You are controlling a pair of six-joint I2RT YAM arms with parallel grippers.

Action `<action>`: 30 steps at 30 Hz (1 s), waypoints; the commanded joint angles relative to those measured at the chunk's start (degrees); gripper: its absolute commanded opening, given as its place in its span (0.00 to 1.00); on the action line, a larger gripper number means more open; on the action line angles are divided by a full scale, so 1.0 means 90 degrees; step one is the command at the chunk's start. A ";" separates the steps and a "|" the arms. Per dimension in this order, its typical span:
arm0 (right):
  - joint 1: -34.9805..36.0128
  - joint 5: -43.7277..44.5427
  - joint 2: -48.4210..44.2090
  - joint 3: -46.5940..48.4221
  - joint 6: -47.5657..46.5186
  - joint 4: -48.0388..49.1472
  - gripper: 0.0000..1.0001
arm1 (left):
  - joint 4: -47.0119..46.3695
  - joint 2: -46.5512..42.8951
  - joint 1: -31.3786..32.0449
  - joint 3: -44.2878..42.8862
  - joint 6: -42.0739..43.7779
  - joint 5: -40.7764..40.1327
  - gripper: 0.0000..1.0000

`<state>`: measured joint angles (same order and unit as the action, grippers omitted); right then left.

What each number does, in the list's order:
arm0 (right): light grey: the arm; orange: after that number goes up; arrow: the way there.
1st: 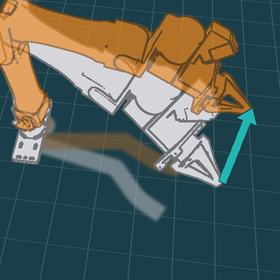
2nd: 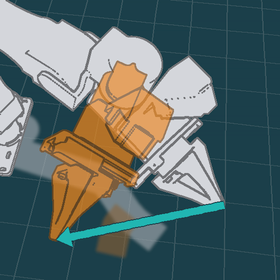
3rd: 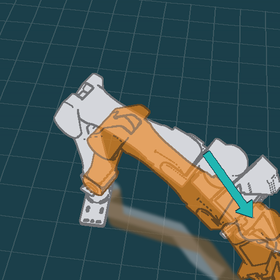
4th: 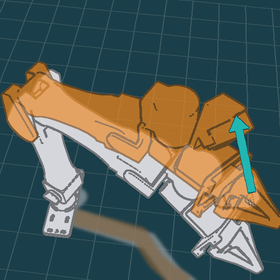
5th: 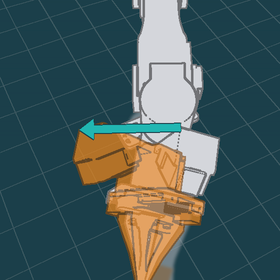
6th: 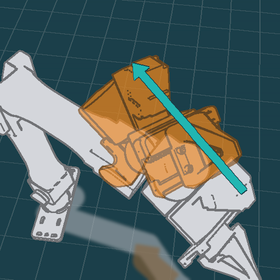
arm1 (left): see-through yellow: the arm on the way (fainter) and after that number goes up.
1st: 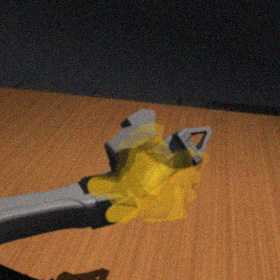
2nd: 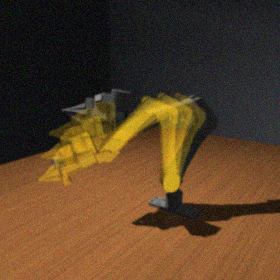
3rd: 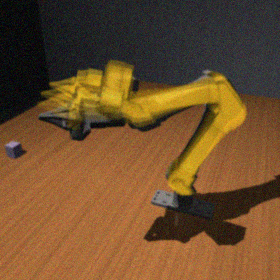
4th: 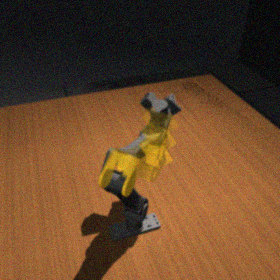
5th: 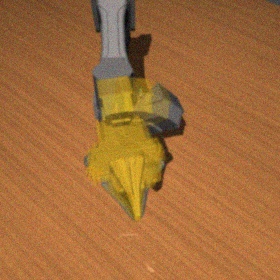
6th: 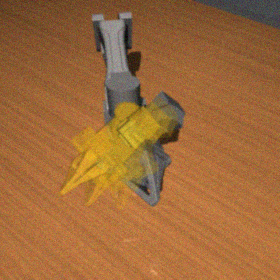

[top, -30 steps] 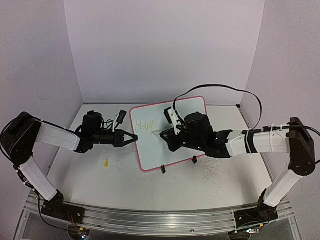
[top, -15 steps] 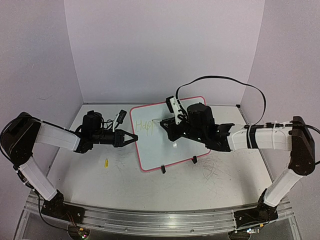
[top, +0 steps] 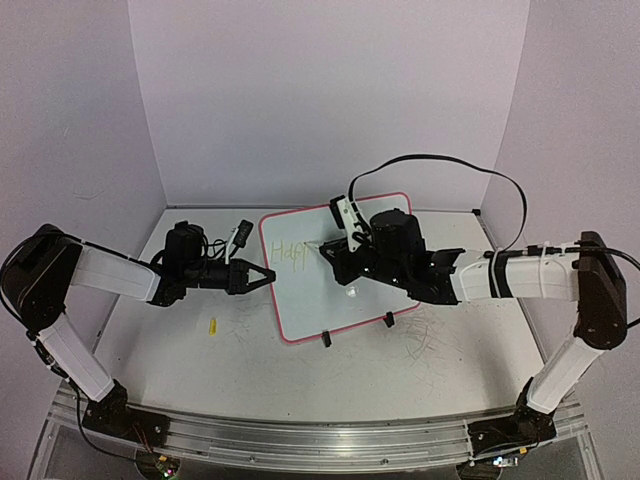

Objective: Write a sentence on the whiteboard

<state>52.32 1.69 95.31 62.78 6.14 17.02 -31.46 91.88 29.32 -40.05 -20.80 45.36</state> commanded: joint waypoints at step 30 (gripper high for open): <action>0.0024 -0.0072 0.0086 -0.0106 0.0338 0.0000 0.00 | 0.0021 -0.0167 0.0023 -0.0241 0.0143 0.0078 0.00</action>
<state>52.49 1.82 94.09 59.50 8.40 17.06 -31.35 91.88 29.32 -40.07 -20.82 45.29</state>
